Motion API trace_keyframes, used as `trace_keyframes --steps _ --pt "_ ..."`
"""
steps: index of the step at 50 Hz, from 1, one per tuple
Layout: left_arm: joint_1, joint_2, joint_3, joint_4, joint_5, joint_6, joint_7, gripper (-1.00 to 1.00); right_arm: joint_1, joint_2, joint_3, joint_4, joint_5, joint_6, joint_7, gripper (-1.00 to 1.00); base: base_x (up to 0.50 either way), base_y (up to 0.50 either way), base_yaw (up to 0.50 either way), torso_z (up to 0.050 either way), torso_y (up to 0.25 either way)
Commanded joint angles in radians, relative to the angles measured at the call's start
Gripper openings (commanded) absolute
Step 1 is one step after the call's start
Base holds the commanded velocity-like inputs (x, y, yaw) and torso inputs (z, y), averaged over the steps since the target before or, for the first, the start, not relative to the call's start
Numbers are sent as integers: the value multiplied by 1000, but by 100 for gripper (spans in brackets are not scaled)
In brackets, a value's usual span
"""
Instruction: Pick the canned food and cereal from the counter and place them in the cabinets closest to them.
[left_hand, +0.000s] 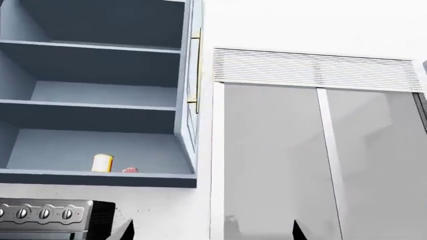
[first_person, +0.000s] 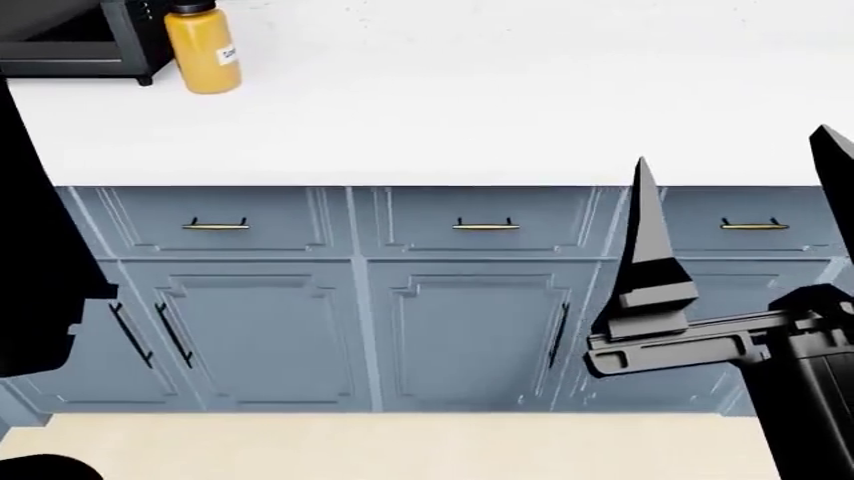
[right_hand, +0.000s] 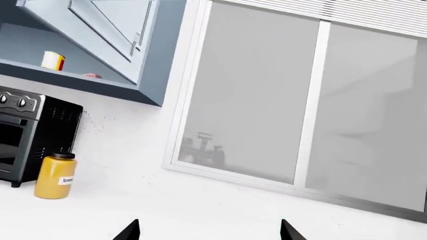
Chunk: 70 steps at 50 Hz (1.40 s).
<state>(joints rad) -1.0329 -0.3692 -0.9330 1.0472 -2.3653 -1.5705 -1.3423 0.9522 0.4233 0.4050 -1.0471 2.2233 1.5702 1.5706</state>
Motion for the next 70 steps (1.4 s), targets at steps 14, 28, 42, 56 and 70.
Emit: trace_keyframes --steps 14,28,42,56,70 --pt "-11 -2 17 0 -34 0 -46 100 5 2 -19 0 -9 0 0 100 0 -500 0 0 0" --pt "19 -10 29 0 127 0 61 100 5 2 -31 0 -18 0 0 100 0 -500 0 0 0" --pt "14 -11 37 0 93 0 28 100 9 0 -51 0 -23 0 0 100 0 -500 0 0 0" --pt "8 -15 47 0 82 0 8 100 7 -3 -58 0 -24 0 0 100 -1 -500 0 0 0" --pt "10 -16 45 0 80 0 11 100 5 -10 -80 0 -39 0 0 100 -1 -500 0 0 0"
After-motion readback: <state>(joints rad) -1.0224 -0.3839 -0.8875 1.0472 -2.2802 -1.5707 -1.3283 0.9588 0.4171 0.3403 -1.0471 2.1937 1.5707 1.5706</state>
